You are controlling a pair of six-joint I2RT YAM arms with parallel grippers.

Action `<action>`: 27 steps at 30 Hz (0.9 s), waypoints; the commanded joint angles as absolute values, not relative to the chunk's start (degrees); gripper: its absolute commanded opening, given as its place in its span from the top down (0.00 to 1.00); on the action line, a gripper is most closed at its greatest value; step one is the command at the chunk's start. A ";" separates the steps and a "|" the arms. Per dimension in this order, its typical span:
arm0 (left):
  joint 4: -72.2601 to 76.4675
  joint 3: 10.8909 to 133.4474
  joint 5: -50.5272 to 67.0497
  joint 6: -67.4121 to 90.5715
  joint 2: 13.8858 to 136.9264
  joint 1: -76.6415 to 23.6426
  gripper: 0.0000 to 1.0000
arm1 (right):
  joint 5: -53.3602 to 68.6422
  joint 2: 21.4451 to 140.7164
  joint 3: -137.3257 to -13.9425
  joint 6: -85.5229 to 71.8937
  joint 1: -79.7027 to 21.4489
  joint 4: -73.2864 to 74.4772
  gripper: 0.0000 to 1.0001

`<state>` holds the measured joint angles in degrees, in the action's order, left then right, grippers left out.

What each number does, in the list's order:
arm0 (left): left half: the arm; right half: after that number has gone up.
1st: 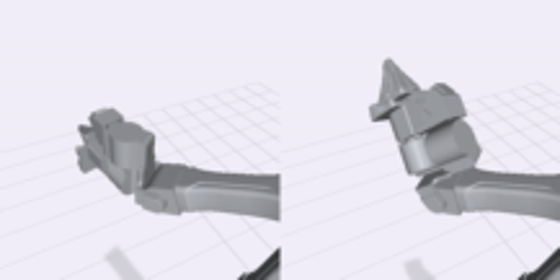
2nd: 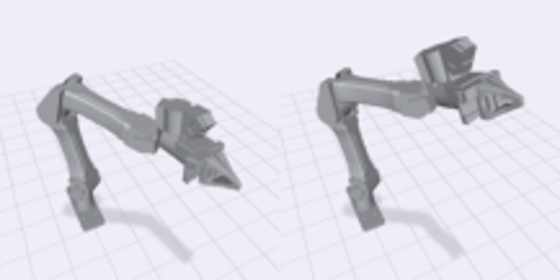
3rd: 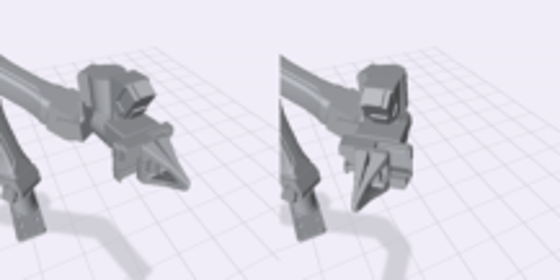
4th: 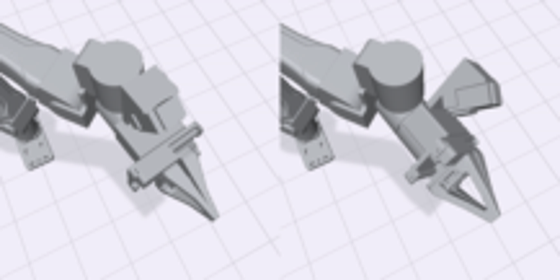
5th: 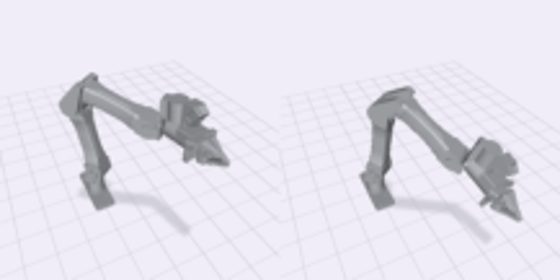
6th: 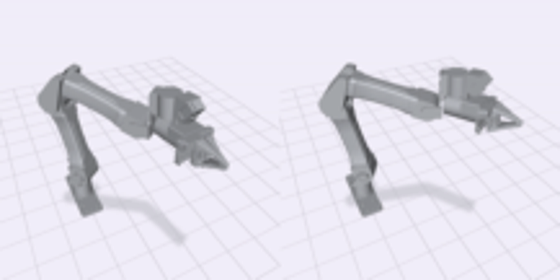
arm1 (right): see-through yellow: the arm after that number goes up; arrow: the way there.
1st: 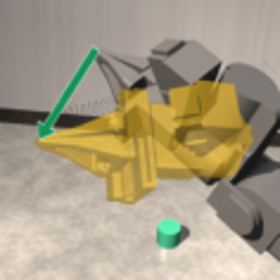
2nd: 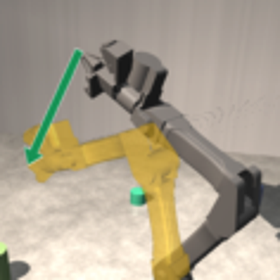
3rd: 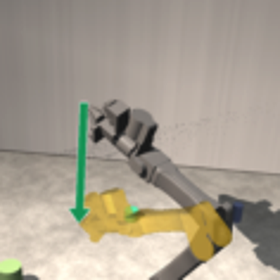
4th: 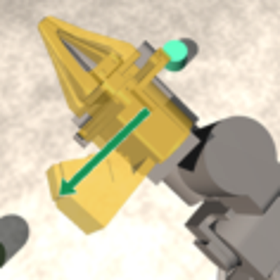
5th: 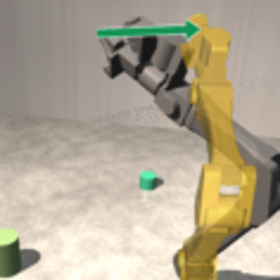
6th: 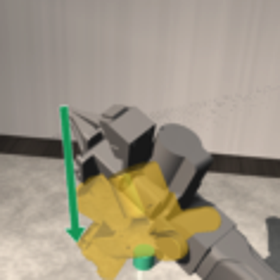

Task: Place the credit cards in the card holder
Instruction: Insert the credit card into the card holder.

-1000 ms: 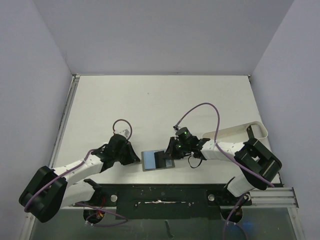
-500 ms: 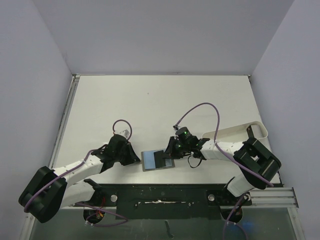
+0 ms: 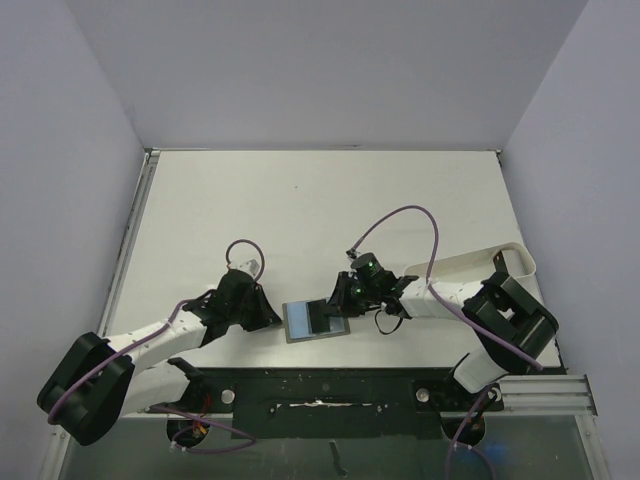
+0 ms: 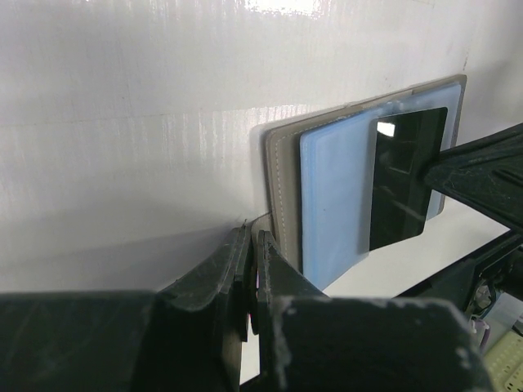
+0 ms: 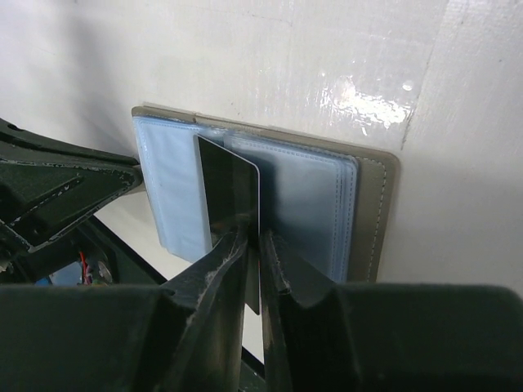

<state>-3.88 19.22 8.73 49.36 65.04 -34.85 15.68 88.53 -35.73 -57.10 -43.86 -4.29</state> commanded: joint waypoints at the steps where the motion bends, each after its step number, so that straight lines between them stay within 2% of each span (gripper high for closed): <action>1: -0.29 19.34 9.29 50.09 65.20 -35.64 1.00 | 14.42 89.39 -37.37 -56.43 -44.38 -4.01 0.86; 12: 0.26 18.77 9.15 50.62 65.18 -36.11 1.00 | 13.93 91.20 -40.46 -55.91 -46.47 -2.00 0.82; 18: 0.34 18.79 9.08 50.45 65.29 -36.12 1.00 | 12.49 92.28 -43.39 -53.60 -47.71 1.62 0.74; 27: 0.94 19.25 9.16 50.17 66.07 -36.38 1.00 | 12.73 94.31 -46.30 -52.17 -49.94 3.08 0.70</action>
<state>-2.02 18.87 8.84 50.37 65.76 -35.92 13.78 93.49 -43.94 -54.06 -48.90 1.61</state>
